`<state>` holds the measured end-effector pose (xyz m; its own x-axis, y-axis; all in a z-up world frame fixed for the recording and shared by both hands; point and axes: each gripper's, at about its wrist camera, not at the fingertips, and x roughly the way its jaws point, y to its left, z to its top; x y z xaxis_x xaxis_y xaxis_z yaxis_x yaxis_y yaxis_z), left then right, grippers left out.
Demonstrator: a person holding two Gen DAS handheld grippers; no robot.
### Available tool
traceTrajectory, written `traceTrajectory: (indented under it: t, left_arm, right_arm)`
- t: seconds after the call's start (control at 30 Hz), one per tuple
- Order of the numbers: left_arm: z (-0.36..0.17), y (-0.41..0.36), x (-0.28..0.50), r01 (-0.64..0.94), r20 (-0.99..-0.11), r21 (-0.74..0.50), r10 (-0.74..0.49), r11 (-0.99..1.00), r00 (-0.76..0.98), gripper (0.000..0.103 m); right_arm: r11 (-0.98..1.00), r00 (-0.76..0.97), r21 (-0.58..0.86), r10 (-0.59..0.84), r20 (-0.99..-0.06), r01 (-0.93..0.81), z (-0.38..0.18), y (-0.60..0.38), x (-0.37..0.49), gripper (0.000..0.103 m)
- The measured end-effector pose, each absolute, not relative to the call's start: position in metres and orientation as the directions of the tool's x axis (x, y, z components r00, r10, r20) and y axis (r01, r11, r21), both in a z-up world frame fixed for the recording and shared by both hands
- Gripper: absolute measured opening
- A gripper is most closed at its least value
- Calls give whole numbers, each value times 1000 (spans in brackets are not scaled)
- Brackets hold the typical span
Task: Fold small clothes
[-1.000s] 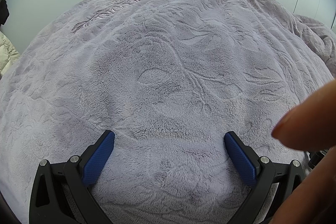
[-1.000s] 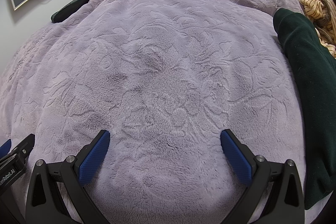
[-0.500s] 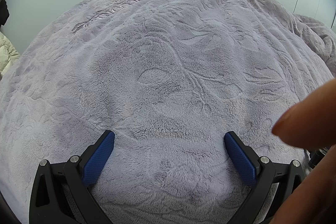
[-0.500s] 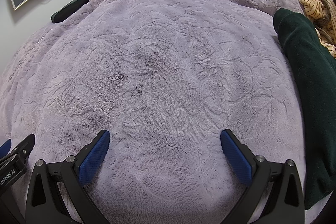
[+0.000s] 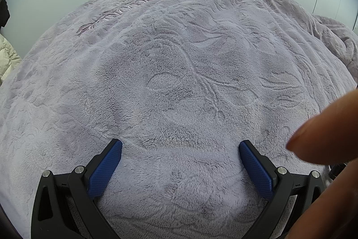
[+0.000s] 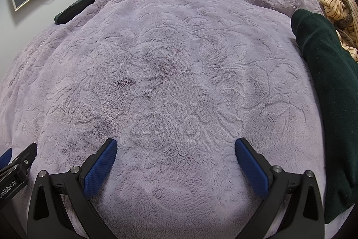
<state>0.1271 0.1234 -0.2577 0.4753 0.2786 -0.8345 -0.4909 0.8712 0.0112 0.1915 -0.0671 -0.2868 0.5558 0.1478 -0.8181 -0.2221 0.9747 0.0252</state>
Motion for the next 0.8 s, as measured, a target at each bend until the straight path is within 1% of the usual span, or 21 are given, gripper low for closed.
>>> traceTrajectory:
  t: [0.8]
  left_arm:
    - [-259, 123, 129, -489, -835, 18, 283, 872, 473, 103]
  right_arm:
    - [975, 556, 25, 148, -818, -222, -287, -67, 191, 103]
